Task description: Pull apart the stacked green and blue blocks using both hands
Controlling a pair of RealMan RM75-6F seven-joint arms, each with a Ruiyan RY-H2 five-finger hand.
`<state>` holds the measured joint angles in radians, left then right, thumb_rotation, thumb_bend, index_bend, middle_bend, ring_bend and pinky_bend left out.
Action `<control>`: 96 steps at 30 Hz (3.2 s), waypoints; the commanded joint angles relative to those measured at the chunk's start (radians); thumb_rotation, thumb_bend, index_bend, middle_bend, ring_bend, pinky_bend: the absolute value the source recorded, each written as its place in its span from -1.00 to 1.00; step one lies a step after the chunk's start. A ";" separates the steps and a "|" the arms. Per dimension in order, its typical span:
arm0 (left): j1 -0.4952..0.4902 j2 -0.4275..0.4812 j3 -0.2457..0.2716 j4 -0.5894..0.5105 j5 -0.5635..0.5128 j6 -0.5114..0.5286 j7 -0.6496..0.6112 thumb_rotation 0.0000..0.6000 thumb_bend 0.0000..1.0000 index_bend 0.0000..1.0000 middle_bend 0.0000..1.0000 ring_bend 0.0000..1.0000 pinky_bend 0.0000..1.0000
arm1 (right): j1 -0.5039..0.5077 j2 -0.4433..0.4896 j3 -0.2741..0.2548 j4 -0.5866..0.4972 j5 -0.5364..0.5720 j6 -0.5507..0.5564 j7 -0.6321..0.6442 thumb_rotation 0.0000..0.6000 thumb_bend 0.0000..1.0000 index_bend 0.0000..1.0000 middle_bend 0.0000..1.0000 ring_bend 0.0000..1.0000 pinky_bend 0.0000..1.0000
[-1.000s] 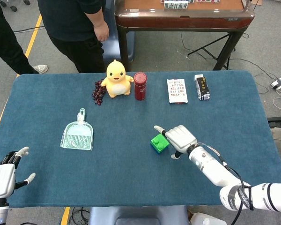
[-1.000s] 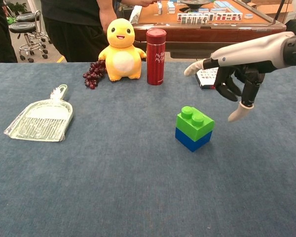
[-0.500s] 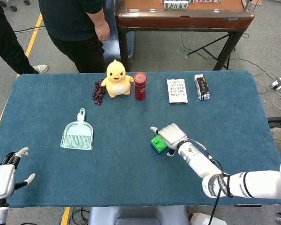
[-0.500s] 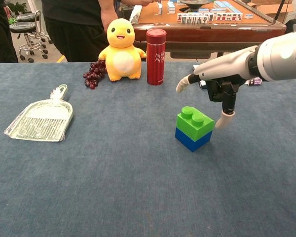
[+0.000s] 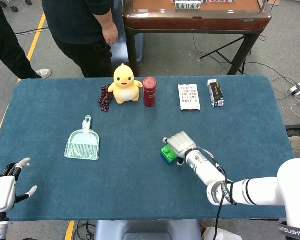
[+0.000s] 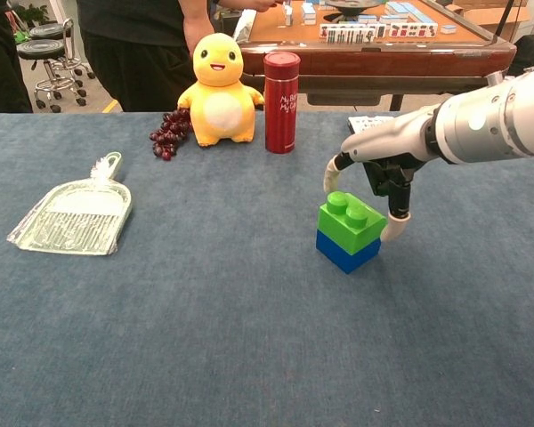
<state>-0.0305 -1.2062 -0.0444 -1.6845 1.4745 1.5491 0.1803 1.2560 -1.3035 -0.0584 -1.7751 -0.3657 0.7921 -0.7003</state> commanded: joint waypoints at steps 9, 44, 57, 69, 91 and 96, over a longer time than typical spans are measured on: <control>0.001 -0.005 0.002 0.004 -0.001 -0.002 -0.002 1.00 -0.64 -0.53 -0.38 -0.57 0.03 | 0.009 -0.027 -0.018 0.037 0.008 0.014 0.000 1.00 -1.00 -0.51 1.00 0.89 0.92; -0.012 0.011 -0.016 -0.012 0.009 0.000 -0.014 1.00 -0.64 -0.53 -0.38 -0.57 0.08 | -0.048 0.037 0.016 -0.002 -0.081 0.060 0.086 1.00 -0.52 0.19 1.00 0.99 1.00; -0.130 0.154 -0.122 -0.173 -0.009 -0.102 -0.131 1.00 -0.64 -0.53 -0.36 -0.36 0.31 | -0.076 0.305 0.089 -0.179 -0.121 0.065 0.173 1.00 -0.48 0.22 1.00 0.99 1.00; -0.312 0.175 -0.280 -0.315 -0.104 -0.224 -0.217 1.00 -0.68 -0.38 0.85 0.76 1.00 | -0.061 0.523 0.187 -0.316 -0.086 0.035 0.244 1.00 -0.48 0.27 1.00 0.99 1.00; -0.624 0.125 -0.405 -0.435 -0.439 -0.516 -0.314 1.00 -0.88 -0.45 1.00 1.00 1.00 | 0.033 0.475 0.286 -0.324 0.109 0.077 0.289 1.00 -0.44 0.29 1.00 1.00 1.00; -0.678 0.083 -0.397 -0.440 -0.510 -0.512 -0.245 1.00 -0.88 -0.45 1.00 1.00 1.00 | 0.046 0.440 0.311 -0.324 0.142 0.089 0.313 1.00 -0.44 0.30 1.00 1.00 1.00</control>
<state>-0.6894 -1.1056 -0.4447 -2.1224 0.9858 1.0359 -0.0857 1.2981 -0.8574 0.2476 -2.0993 -0.2296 0.8777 -0.3902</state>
